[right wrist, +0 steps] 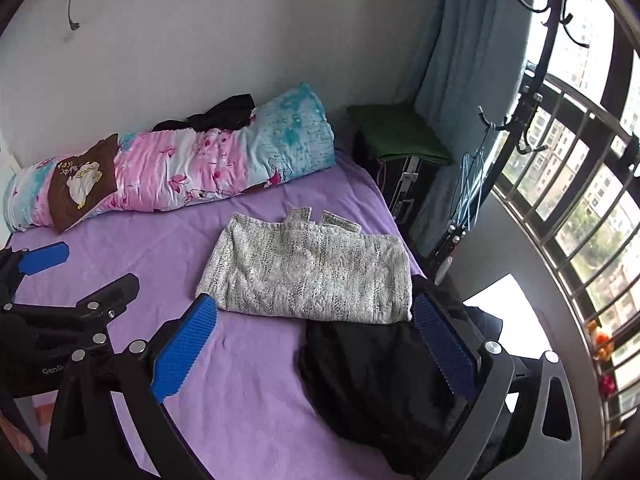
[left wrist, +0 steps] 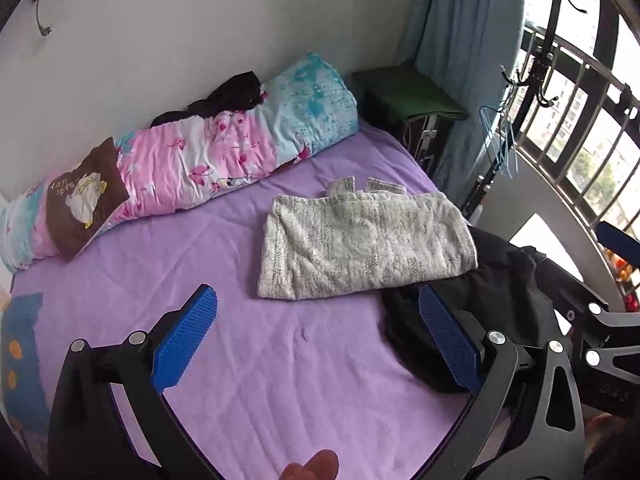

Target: Fold large clothes

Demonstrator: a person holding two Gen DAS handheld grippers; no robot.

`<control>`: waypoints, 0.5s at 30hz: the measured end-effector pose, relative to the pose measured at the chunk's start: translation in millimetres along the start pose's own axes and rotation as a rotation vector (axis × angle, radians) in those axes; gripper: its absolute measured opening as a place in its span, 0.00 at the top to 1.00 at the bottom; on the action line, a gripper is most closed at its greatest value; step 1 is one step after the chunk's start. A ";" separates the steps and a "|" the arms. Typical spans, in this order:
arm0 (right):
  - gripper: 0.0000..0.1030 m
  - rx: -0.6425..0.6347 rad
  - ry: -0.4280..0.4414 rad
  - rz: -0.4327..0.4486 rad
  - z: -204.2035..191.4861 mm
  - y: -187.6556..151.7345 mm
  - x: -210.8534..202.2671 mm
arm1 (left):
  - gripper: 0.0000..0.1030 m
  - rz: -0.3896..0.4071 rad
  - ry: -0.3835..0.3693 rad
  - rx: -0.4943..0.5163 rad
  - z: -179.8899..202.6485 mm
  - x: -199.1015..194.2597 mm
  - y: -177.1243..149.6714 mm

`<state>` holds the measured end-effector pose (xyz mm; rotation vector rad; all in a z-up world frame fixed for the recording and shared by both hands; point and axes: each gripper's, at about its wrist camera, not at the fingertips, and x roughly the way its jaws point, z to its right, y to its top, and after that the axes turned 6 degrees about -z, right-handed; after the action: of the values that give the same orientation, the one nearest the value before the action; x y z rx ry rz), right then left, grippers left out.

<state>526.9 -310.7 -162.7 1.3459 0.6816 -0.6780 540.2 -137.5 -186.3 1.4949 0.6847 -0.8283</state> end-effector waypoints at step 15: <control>0.06 -0.001 -0.004 0.016 1.0 3.8 -6.5 | 0.06 0.007 -0.005 -0.003 6.7 -4.7 -0.3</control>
<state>525.8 -311.1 -155.2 1.3471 0.6677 -0.6673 536.6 -143.9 -182.7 1.4914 0.6757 -0.8251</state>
